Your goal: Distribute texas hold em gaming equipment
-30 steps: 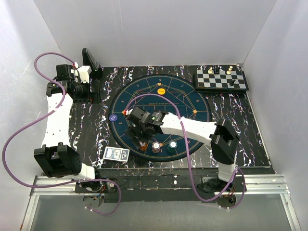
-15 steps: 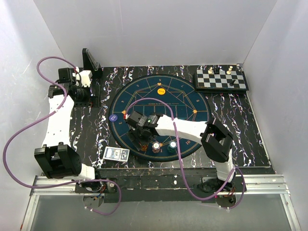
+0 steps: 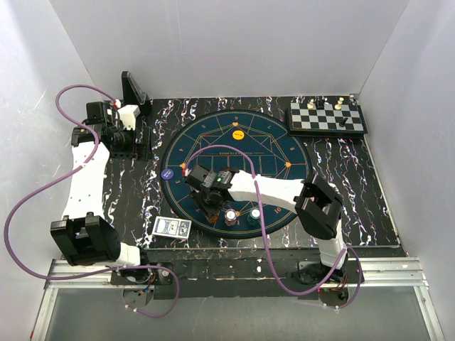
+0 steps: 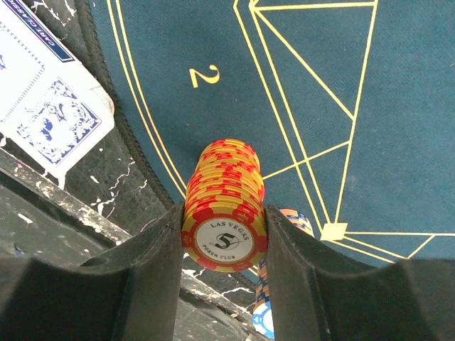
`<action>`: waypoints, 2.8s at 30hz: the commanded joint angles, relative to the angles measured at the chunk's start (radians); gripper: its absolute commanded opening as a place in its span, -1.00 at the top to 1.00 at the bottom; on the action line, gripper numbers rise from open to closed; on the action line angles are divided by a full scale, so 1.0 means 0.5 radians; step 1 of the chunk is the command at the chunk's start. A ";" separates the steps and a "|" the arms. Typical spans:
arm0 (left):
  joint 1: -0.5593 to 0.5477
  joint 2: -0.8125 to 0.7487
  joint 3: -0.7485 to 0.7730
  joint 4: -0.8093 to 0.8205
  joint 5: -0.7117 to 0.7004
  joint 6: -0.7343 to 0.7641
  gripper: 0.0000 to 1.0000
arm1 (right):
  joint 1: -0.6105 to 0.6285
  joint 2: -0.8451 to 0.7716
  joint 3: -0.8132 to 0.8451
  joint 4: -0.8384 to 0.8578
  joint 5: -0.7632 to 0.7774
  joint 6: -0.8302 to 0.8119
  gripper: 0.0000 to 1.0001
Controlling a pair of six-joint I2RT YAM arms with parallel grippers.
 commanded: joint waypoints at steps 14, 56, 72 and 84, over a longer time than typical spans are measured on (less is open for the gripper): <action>0.000 -0.117 -0.038 0.052 0.101 0.120 -0.96 | -0.220 -0.022 0.546 -0.124 0.048 -0.079 0.84; 0.042 -0.099 -0.115 0.190 0.264 -0.052 -0.96 | -0.395 1.228 1.697 0.103 -0.388 -0.003 -0.55; 0.110 -0.175 -0.072 0.089 0.279 -0.012 -0.96 | -0.380 0.274 0.858 -0.036 -0.185 -0.193 -0.78; 0.110 -0.200 -0.072 0.052 0.255 -0.012 -0.96 | -0.141 -0.104 0.117 0.056 -0.290 -0.254 -0.82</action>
